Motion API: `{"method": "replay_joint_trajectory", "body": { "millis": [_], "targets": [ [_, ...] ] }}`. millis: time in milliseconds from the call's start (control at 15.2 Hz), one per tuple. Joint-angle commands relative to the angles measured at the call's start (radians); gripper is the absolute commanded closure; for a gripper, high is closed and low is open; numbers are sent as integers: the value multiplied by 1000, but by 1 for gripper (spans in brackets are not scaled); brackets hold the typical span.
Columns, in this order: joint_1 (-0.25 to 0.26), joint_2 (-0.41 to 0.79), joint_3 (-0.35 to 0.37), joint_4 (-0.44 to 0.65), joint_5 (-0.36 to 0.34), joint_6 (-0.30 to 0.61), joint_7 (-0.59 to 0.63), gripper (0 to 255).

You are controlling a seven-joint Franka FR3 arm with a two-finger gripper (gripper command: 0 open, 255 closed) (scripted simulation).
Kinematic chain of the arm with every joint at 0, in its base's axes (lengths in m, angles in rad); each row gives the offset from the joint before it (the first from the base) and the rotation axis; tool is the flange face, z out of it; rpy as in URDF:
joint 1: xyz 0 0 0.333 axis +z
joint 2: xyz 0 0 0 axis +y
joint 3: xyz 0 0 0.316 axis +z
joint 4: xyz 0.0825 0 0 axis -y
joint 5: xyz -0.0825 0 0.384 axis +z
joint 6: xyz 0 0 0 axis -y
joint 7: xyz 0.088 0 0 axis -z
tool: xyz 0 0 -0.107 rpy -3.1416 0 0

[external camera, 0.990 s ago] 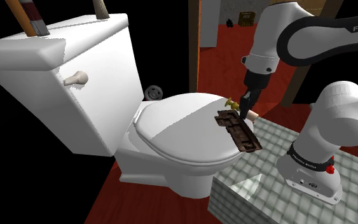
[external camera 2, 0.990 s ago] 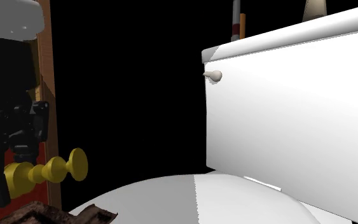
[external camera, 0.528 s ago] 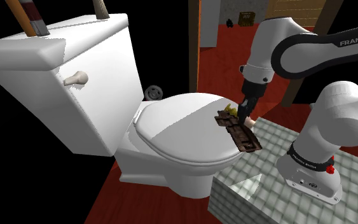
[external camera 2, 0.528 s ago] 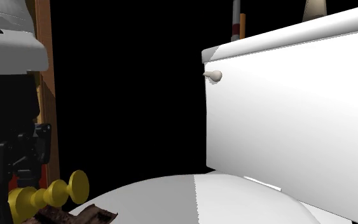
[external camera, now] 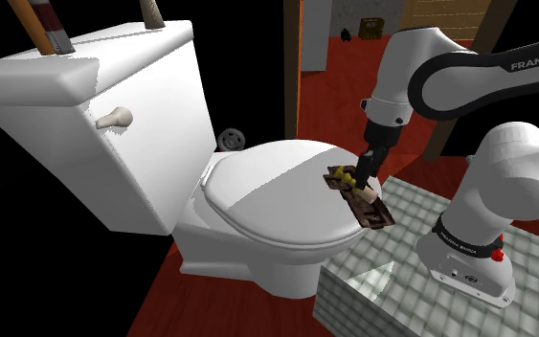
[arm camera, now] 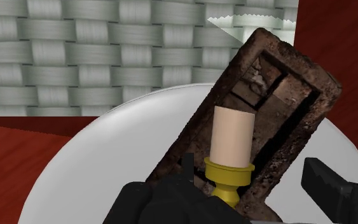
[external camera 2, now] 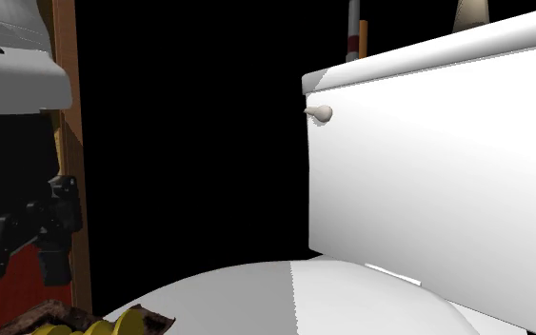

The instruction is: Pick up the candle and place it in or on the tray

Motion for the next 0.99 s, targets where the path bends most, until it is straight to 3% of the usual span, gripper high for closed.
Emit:
{"method": "replay_joint_trajectory", "body": {
  "millis": [0,198,462,924],
  "targets": [
    [0,0,0,0,0,0,0,0],
    [0,0,0,0,0,0,0,0],
    [-29,-39,-33,110,-42,-151,3,0],
    [-28,-39,-33,110,-43,-151,3,0]
  ]
}}
